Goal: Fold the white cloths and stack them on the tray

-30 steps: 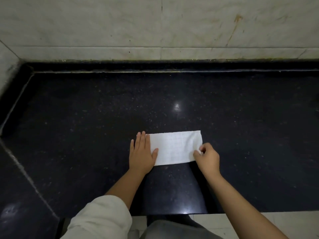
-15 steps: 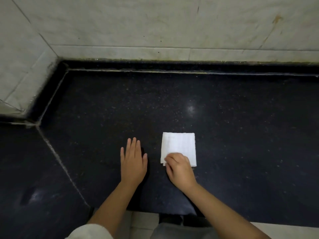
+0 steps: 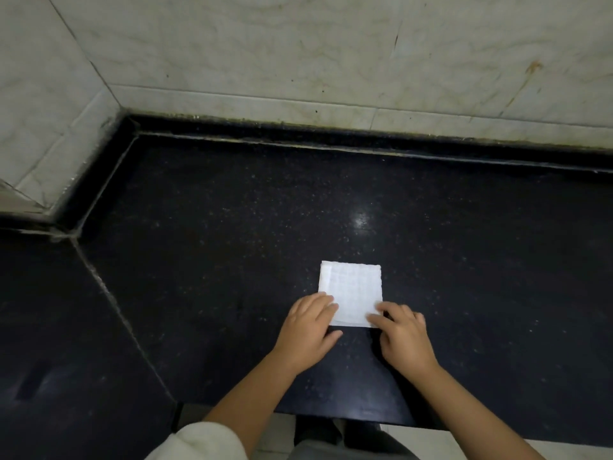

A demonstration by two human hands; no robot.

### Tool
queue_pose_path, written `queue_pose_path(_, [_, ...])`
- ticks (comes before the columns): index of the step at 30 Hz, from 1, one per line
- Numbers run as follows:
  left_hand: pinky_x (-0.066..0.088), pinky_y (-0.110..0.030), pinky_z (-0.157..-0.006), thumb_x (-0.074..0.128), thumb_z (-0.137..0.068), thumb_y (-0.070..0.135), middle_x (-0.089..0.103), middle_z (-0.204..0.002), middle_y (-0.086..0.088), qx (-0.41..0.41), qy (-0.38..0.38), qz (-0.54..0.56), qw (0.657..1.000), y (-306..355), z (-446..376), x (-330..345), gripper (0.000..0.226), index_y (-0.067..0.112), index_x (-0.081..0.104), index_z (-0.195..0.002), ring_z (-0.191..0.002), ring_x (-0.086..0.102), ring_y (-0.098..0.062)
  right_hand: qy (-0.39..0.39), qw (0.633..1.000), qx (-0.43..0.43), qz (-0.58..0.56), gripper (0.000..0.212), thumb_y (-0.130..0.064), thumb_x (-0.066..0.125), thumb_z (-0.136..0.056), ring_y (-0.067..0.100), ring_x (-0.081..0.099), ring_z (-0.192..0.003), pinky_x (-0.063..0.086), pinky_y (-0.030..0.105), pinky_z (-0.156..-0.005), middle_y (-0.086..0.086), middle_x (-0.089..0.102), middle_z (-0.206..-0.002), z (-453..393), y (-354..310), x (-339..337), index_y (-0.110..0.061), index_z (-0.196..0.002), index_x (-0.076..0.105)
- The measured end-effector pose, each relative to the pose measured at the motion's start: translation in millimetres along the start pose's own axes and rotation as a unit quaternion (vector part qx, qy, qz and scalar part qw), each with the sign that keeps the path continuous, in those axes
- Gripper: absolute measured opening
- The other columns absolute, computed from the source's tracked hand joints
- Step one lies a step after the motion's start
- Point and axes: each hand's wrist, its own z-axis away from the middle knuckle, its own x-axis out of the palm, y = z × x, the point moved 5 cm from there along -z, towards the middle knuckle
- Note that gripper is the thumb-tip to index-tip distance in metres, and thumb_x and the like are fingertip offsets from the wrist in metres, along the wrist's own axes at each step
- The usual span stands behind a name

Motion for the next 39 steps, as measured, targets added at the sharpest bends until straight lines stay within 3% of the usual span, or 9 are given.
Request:
queue_pose_path(5, [0.053,-0.023,-0.066,0.084,-0.043,0.053,0.066,-0.083,0.008,-0.035,-0.074,-0.042,0.996,11.1,-9.3,11.5,0.049,0.024,0.070,-0.079,-0.083,0.057,-0.010,0.030,0.998,-0.013,-0.048,0.039,0.012,0.080,-0.047,0.023,0.064,-0.058,0.040,0.027,-0.051,0.003,0.068,-0.074,-5.7,-4.1,-7.7,-0.012,-0.077,0.072])
queue_pose_path(9, [0.048,-0.020,-0.054,0.087,-0.043,0.029,0.062,-0.068,0.010,-0.034,-0.043,-0.071,0.996,26.1,-20.0,9.4,0.030,0.023,0.067,-0.064,-0.063,0.060,-0.012,0.072,0.994,-0.033,-0.075,0.020,-0.013,0.052,-0.073,0.023,0.065,-0.062,0.040,0.026,-0.056,0.002,0.068,-0.073,1.8,5.5,-39.7,-0.011,-0.079,0.071])
queue_pose_path(12, [0.044,-0.021,-0.049,0.068,-0.063,0.020,0.060,-0.067,0.006,0.020,0.005,-0.045,0.999,58.8,-37.4,2.6,0.004,0.019,0.065,-0.066,-0.064,0.051,-0.012,0.083,0.989,-0.025,-0.119,0.033,-0.021,0.040,-0.075,0.025,0.064,-0.064,0.048,0.031,-0.060,0.005,0.066,-0.072,19.6,33.7,-71.8,-0.008,-0.079,0.070])
queue_pose_path(14, [0.044,-0.022,-0.048,0.047,-0.074,0.023,0.059,-0.069,0.003,0.064,0.002,-0.021,0.998,96.5,-56.9,-1.1,0.018,0.017,0.064,-0.071,-0.063,0.050,-0.014,0.086,0.984,0.009,-0.154,0.037,-0.025,0.039,-0.075,0.027,0.062,-0.067,0.045,0.024,-0.066,0.010,0.064,-0.072,40.0,65.6,-98.0,-0.006,-0.081,0.070])
queue_pose_path(17, [0.048,-0.024,-0.051,0.036,-0.081,0.030,0.060,-0.073,0.001,0.113,-0.041,-0.029,0.992,176.7,-88.3,-1.6,0.032,0.017,0.065,-0.079,-0.065,0.057,-0.018,0.117,0.977,0.081,-0.156,0.036,-0.026,0.041,-0.075,0.024,0.059,-0.071,0.036,0.021,-0.066,0.011,0.060,-0.074,86.0,126.5,-145.5,-0.005,-0.083,0.069])
queue_pose_path(22, [0.040,-0.043,-0.089,0.032,-0.098,0.024,0.052,-0.110,-0.013,0.149,-0.109,0.034,0.982,346.3,-133.8,11.3,0.032,0.011,0.054,-0.117,-0.106,0.044,-0.029,0.133,0.978,0.140,-0.074,0.017,-0.008,0.051,-0.081,0.028,0.057,-0.081,0.033,0.027,-0.067,0.002,0.047,-0.074,186.2,229.9,-235.3,-0.004,-0.085,0.067])
queue_pose_path(26, [0.039,-0.042,-0.093,0.033,-0.100,0.021,0.050,-0.114,-0.014,0.247,-0.084,0.052,0.964,489.1,-163.6,5.9,0.034,0.012,0.048,-0.128,-0.109,0.042,-0.029,0.174,0.966,0.189,-0.021,0.016,-0.004,0.049,-0.082,0.031,0.055,-0.081,0.034,0.031,-0.067,0.007,0.049,-0.073,273.2,305.3,-317.9,-0.010,-0.073,0.061])
queue_pose_path(29, [0.035,-0.034,-0.091,0.032,-0.100,0.024,0.049,-0.119,-0.013,0.312,-0.071,0.047,0.946,588.7,-185.1,-2.5,0.040,0.013,0.039,-0.139,-0.112,0.041,-0.028,0.219,0.945,0.241,0.005,0.022,-0.005,0.047,-0.085,0.031,0.056,-0.092,0.035,0.030,-0.073,0.015,0.061,-0.090,336.6,355.7,-374.1,-0.005,-0.094,0.067])
queue_pose_path(39, [0.039,-0.037,-0.086,0.042,-0.096,0.019,0.049,-0.094,-0.010,0.431,-0.058,0.078,0.897,851.9,-280.6,-18.7,0.028,0.007,0.058,-0.115,-0.101,0.050,-0.030,0.351,0.856,0.379,0.016,0.022,-0.003,0.048,-0.083,0.034,0.058,-0.095,0.043,0.033,-0.074,0.020,0.066,-0.100,452.0,537.1,-514.0,0.001,-0.095,0.066])
